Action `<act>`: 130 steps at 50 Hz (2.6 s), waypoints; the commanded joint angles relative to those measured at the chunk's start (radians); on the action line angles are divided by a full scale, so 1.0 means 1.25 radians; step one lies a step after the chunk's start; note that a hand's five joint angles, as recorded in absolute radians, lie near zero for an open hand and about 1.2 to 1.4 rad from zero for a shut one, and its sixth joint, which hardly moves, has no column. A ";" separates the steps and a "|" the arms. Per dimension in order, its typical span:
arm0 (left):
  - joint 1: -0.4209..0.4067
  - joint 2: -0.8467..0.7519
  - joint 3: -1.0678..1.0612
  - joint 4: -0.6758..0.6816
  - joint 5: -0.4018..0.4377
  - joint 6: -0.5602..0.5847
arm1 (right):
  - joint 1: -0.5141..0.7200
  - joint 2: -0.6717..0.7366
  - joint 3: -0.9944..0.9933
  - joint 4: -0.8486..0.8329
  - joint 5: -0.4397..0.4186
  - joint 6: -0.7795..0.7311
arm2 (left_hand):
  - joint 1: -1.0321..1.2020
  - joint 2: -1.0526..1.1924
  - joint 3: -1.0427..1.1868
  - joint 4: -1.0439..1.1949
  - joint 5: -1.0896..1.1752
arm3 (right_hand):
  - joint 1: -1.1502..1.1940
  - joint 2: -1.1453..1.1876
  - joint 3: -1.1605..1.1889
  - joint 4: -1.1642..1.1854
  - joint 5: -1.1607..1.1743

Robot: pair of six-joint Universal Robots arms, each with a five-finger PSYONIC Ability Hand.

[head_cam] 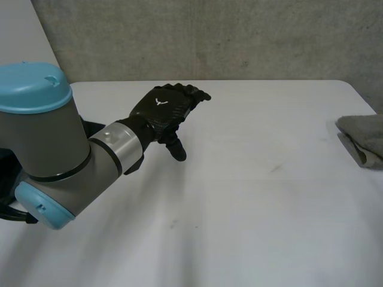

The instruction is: Fold the laundry.

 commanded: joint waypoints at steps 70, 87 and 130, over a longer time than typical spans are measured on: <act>0.024 0.023 -0.063 0.001 0.004 -0.005 | 0.112 0.161 -0.191 -0.118 -0.123 -0.395 | 0.007 -0.002 -0.006 -0.002 -0.023 | -0.021 -0.035 -0.032 -0.043 -0.061; 0.027 0.047 -0.087 -0.001 0.001 -0.005 | 0.123 -0.099 0.035 0.214 -0.086 -0.566 | 0.002 -0.007 -0.010 -0.006 -0.027 | -0.021 -0.035 -0.032 -0.043 -0.061; 0.558 -0.221 0.040 0.203 -0.213 0.507 | 0.735 -0.559 0.815 -0.207 -0.092 -0.270 | -0.005 -0.014 -0.017 -0.013 -0.034 | -0.021 -0.035 -0.032 -0.043 -0.061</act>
